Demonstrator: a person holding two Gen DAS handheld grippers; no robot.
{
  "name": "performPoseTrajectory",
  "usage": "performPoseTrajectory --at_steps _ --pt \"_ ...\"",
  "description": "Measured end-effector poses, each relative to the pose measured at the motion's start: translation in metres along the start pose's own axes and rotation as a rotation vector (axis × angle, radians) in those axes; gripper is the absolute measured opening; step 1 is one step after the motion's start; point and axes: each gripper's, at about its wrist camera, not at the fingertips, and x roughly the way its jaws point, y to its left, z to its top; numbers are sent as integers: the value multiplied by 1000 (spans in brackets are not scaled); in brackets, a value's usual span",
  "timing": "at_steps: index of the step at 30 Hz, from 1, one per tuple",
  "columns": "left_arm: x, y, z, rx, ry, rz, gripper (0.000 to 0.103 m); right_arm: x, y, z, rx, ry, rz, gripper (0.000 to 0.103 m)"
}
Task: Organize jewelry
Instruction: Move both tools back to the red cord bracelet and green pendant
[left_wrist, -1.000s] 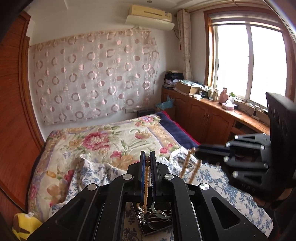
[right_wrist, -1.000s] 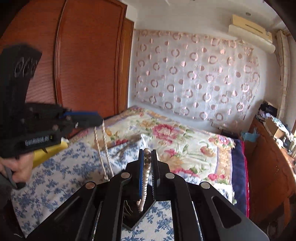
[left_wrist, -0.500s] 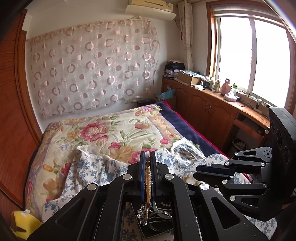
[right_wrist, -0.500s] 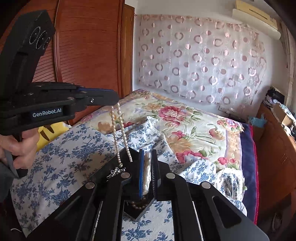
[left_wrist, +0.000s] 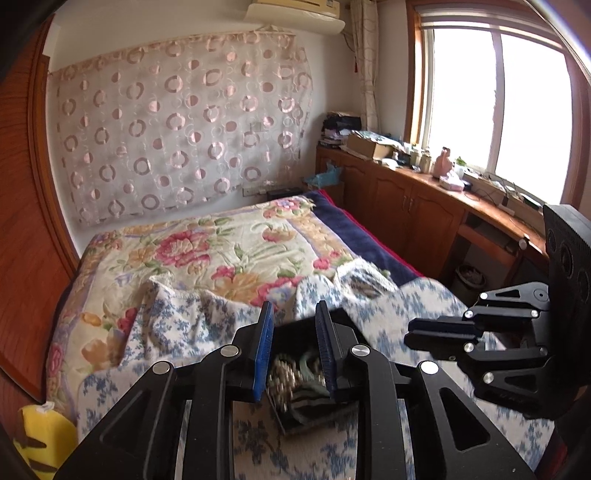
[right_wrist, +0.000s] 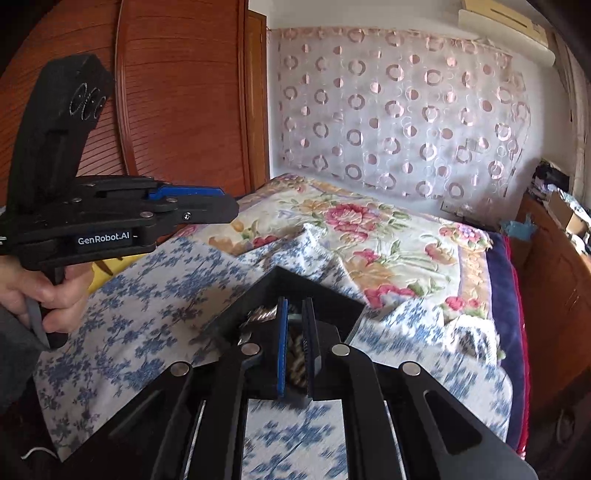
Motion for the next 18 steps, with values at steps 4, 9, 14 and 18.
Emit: performPoseTrajectory --at_steps 4,9,14,18 --pt "-6 2 -34 -5 28 -13 24 3 11 -23 21 19 18 10" --pt "-7 5 -82 -7 93 -8 30 14 23 -56 43 83 31 10" --pt "-4 12 -125 -33 180 -18 31 29 32 -88 59 154 47 20" --pt "-3 12 -146 -31 224 -12 31 37 36 -101 64 190 57 20"
